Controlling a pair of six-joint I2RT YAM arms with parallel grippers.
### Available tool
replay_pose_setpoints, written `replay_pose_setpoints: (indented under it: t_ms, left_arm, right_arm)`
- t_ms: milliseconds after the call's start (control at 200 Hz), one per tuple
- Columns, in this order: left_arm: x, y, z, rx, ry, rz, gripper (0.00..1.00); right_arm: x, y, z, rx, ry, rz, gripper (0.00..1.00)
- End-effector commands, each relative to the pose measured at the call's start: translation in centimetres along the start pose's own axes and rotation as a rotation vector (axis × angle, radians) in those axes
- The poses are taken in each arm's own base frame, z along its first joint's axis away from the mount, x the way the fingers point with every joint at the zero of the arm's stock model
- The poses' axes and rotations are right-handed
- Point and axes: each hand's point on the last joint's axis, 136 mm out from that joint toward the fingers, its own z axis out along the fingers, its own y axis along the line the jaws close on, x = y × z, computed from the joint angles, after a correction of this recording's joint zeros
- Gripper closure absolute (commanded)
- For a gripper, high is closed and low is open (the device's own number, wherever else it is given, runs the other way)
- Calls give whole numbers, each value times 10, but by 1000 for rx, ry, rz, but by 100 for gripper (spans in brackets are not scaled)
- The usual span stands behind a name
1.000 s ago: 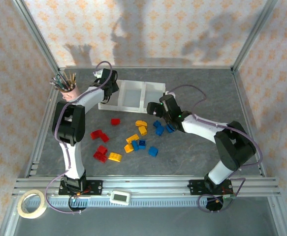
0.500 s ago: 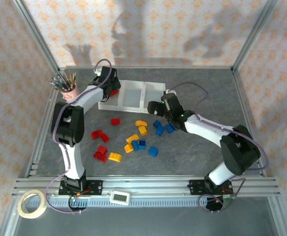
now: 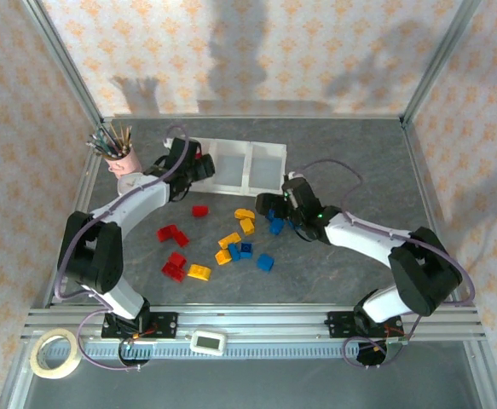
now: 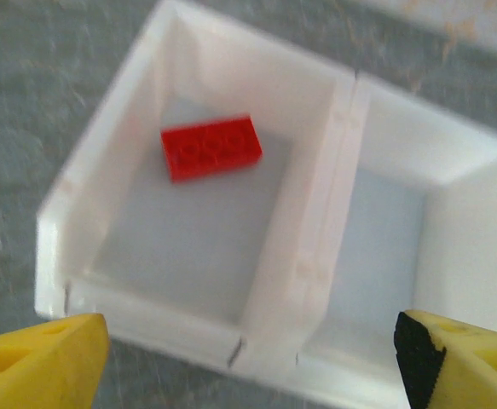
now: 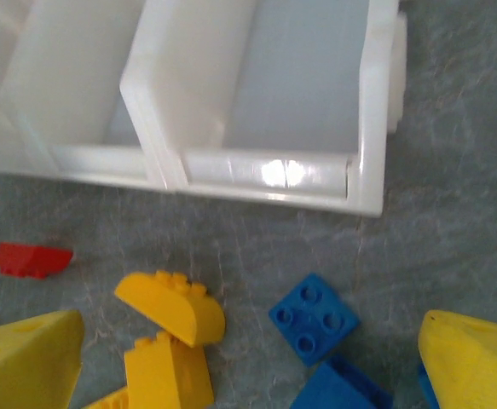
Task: Sort the legos into containers by color
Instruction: Pick up the lego from the middle-left of the table.
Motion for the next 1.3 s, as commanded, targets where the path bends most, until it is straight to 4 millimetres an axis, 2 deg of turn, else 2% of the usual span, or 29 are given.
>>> replay_pose_setpoints:
  t_ms: [0, 115, 260, 375, 661, 961, 1296]
  left_arm:
    - [34, 2, -4, -13, 71, 75, 6]
    - [55, 11, -5, -50, 102, 123, 3]
    - [78, 20, 3, -68, 163, 150, 1]
    - [88, 28, 10, -99, 181, 154, 1]
    - [118, 24, 28, -91, 251, 172, 12]
    - [128, 30, 43, -123, 270, 188, 28]
    - [131, 33, 47, -142, 267, 194, 42]
  right_arm:
    - [5, 14, -3, -66, -8, 49, 0]
    - [15, 21, -1, -61, -3, 37, 0]
    - [21, 24, 4, -61, 12, 39, 0]
    - [22, 24, 6, -54, 9, 37, 0]
    - [22, 19, 6, -37, 4, 34, 0]
    - [24, 16, 7, -26, 4, 26, 0]
    - [24, 15, 9, -16, 4, 19, 0]
